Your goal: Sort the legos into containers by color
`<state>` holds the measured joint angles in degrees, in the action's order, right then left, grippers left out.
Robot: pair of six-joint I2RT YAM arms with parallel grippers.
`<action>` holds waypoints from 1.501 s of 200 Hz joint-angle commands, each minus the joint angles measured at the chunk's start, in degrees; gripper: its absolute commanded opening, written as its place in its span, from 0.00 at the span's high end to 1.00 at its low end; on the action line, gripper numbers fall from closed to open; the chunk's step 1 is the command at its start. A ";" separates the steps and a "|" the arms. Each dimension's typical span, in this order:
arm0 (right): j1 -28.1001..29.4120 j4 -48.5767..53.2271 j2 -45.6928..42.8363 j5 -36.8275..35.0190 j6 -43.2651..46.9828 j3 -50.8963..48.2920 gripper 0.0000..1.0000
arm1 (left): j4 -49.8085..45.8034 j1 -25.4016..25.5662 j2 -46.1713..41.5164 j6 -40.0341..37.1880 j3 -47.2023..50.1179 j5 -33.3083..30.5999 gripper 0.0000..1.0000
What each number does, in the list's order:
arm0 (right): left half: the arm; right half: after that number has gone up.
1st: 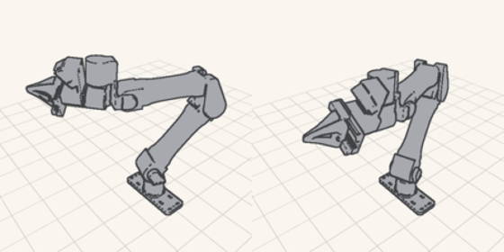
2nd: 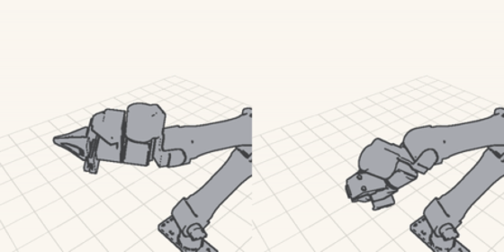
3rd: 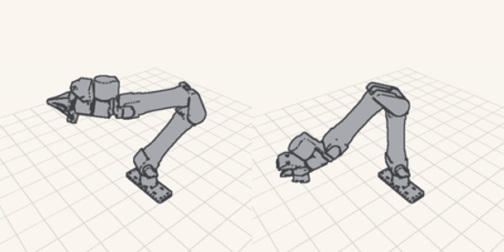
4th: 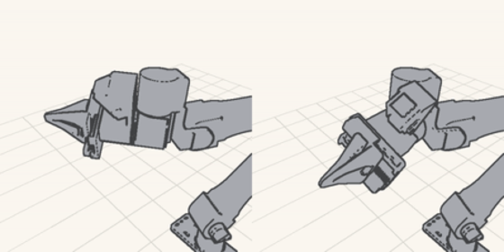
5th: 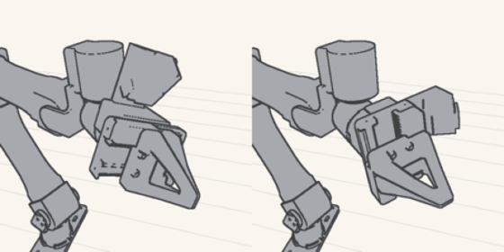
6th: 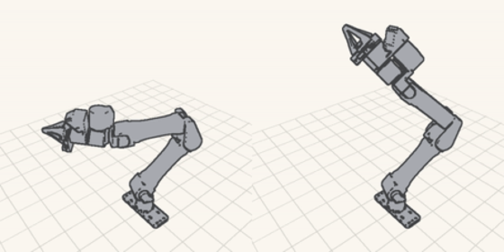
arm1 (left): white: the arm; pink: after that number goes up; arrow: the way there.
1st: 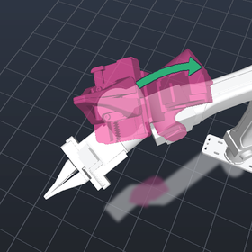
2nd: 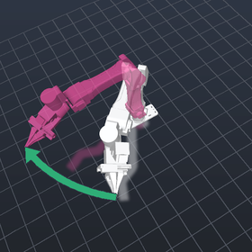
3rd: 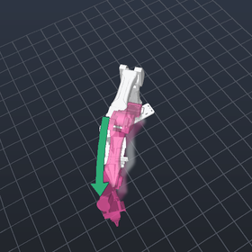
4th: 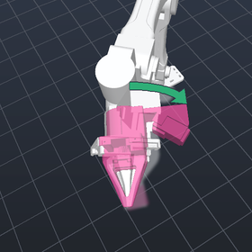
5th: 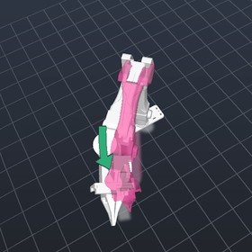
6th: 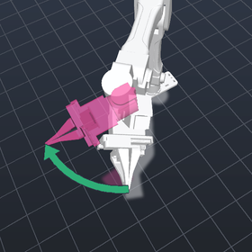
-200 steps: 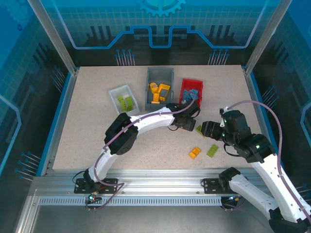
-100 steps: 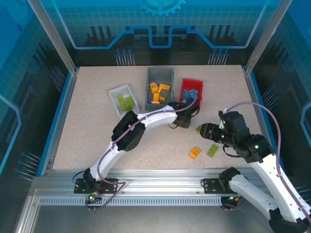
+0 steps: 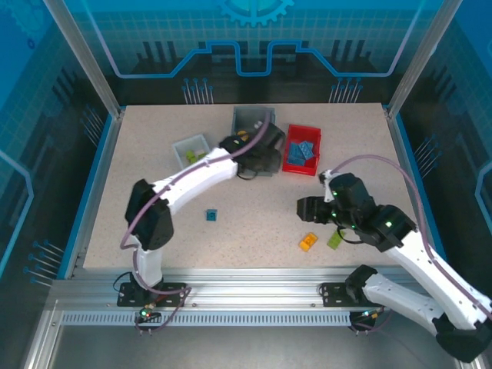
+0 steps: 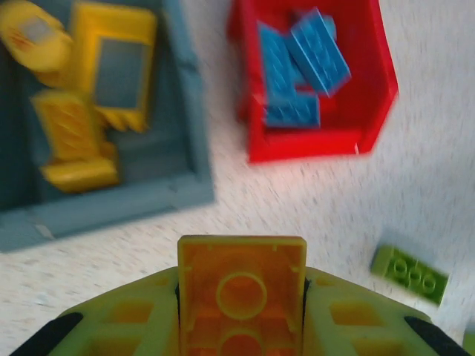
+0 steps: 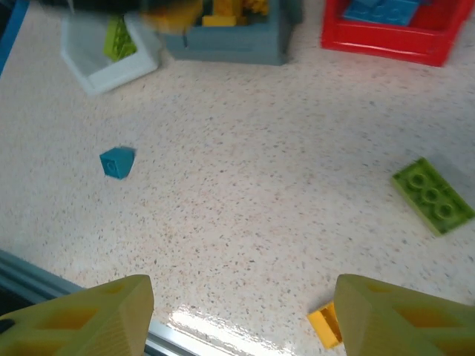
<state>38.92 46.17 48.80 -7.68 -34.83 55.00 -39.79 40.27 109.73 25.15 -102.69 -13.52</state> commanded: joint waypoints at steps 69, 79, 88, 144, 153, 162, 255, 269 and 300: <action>4.82 -9.96 7.90 -3.61 2.32 3.75 0.33 | -2.54 -10.54 20.66 -2.51 -17.28 7.76 0.68; 4.92 -9.96 7.68 -3.76 2.10 3.45 0.33 | -2.87 -10.57 22.08 -2.32 -17.92 7.74 0.65; 4.93 -9.82 7.54 -3.89 1.91 3.12 0.33 | -3.18 -10.63 22.84 -2.08 -18.09 7.58 0.61; 5.06 -10.20 9.01 -3.05 2.19 2.50 0.31 | -3.75 -10.43 19.44 -1.33 -16.77 7.30 0.44; 5.20 -10.39 9.42 -3.04 2.43 2.55 0.31 | -3.80 -10.44 17.67 -1.15 -15.90 7.28 0.45; 5.58 -10.72 10.14 -3.25 2.93 2.54 0.31 | -3.45 -10.41 15.20 -0.72 -14.44 7.05 0.47; 23.15 -20.05 41.73 -9.47 1.50 13.54 0.24 | -3.68 -11.33 -29.66 6.41 20.20 -3.03 0.48; 24.81 -19.96 48.68 -9.82 -1.66 18.19 0.21 | -5.25 -11.40 -37.80 7.26 26.22 -5.98 0.48; 26.87 -12.09 62.66 -13.62 -9.72 31.24 0.14 | -10.69 -11.42 -53.10 9.82 36.31 -11.74 0.47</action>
<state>64.60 29.12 104.44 -16.73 -36.47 78.52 -44.10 29.28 64.97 31.62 -72.62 -18.37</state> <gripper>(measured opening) 0.838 0.528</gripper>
